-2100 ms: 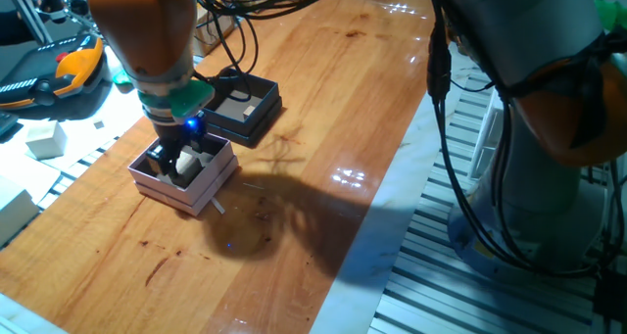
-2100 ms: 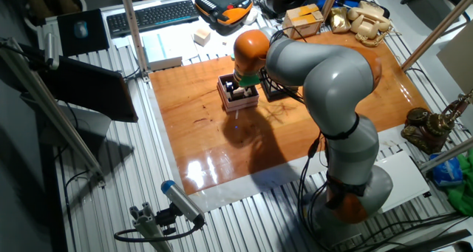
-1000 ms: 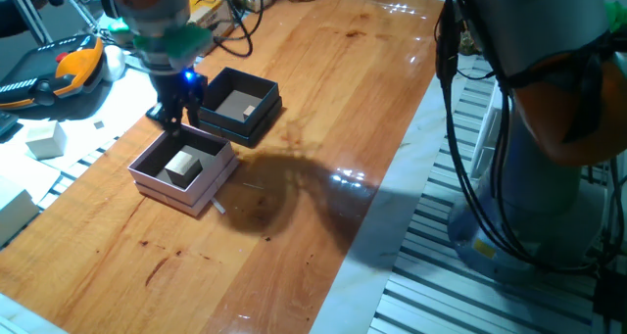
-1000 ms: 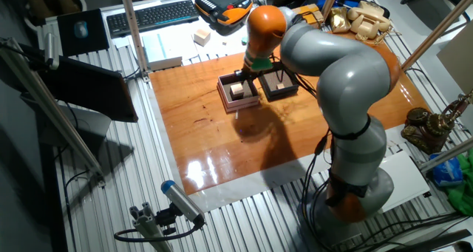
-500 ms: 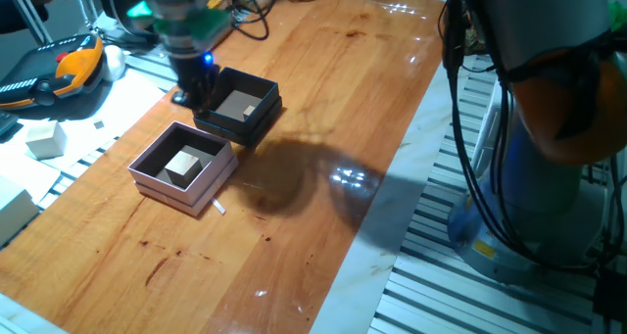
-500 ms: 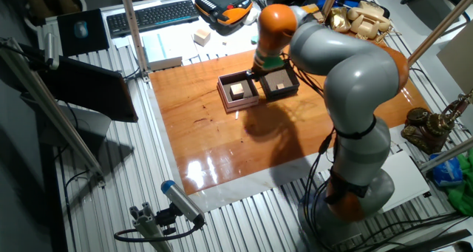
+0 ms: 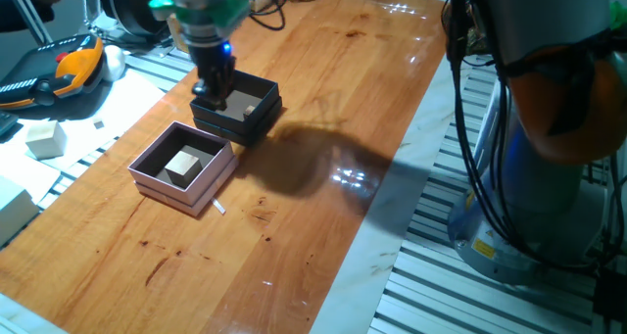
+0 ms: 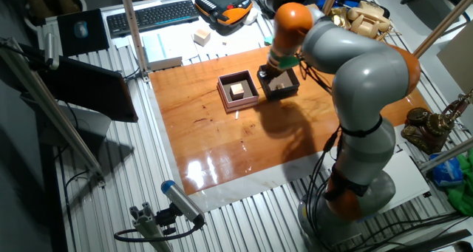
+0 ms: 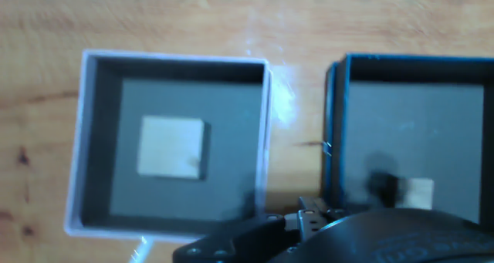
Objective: Move an object from one box to another
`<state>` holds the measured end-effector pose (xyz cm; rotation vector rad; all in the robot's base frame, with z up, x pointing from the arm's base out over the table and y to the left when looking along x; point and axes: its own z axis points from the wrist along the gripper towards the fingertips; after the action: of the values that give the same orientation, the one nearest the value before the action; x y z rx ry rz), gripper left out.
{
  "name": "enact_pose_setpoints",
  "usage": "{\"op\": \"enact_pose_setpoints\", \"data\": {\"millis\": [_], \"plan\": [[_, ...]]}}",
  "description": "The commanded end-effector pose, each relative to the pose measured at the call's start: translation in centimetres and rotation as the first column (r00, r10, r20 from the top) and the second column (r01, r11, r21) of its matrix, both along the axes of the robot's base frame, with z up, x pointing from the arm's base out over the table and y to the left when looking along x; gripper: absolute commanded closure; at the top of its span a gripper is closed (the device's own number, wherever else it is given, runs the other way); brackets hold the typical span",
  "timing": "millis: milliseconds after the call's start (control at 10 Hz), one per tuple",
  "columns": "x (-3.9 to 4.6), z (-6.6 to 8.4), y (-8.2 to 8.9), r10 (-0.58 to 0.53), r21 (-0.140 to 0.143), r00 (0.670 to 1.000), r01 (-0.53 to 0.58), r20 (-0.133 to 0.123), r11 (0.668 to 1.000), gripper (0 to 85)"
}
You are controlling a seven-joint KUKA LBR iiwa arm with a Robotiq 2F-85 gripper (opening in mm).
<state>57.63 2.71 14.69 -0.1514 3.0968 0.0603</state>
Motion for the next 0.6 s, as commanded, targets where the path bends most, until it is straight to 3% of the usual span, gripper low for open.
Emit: {"op": "enact_pose_setpoints", "data": {"millis": [0,300,400,500], "plan": [[-0.05,0.2,-0.9,0.011,-0.006,1.000,-0.012,-0.012,1.000,85.0],[-0.15,1.0,-3.1,0.004,-0.082,1.000,-0.006,-0.021,0.997,85.0],[-0.37,1.1,-3.7,-0.027,-0.098,0.999,0.025,-0.021,0.995,85.0],[-0.58,1.1,-4.0,-0.054,-0.097,0.998,0.051,-0.026,0.994,85.0]]}}
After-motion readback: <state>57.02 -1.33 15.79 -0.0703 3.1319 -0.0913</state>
